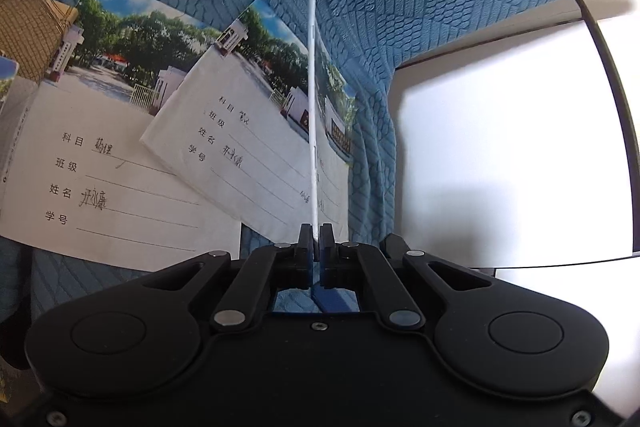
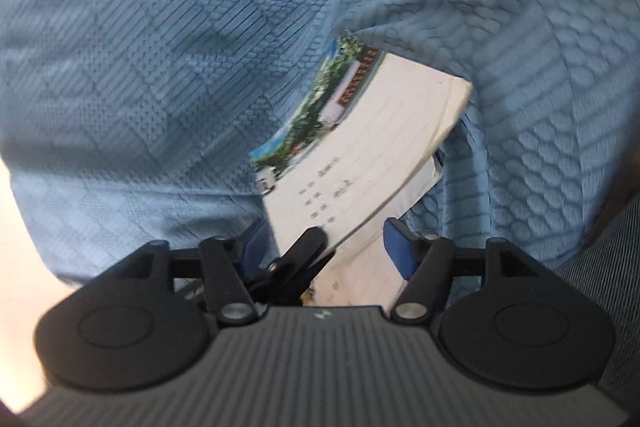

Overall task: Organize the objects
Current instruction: 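Close the left gripper on a photo form card while the right gripper closes on another, then carry both held photo form cards toward the book stack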

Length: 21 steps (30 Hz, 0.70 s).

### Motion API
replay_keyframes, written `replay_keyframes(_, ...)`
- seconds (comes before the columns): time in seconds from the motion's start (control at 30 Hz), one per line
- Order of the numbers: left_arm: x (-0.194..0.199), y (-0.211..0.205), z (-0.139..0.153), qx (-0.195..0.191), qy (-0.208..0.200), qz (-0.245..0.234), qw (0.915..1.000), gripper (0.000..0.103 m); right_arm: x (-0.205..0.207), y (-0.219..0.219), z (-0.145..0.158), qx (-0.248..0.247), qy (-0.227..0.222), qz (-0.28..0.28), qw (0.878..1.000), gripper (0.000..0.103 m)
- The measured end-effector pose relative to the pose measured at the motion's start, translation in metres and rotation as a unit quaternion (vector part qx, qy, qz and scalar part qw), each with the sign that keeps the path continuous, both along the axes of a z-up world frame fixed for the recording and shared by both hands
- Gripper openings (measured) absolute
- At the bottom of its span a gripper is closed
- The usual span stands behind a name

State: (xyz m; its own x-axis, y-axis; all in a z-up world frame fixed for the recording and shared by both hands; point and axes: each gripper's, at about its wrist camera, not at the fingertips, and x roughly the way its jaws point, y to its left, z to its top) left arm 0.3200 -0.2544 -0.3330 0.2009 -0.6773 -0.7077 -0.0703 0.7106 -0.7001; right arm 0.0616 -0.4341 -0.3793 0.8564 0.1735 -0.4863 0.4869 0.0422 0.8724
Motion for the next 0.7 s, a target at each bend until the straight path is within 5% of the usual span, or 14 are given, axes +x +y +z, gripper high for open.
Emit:
replay_keyframes(0.43,-0.004,0.012,0.01,-0.021,0.002,0.019,0.9996,0.001,0.005,-0.003,-0.042,0.1,-0.001,-0.076,0.992,0.064)
replay_keyframes(0.7,-0.006,0.026,0.014,-0.031,0.008,0.035,0.9989,0.001,0.005,-0.017,-0.028,0.054,0.01,-0.09,0.994,0.044)
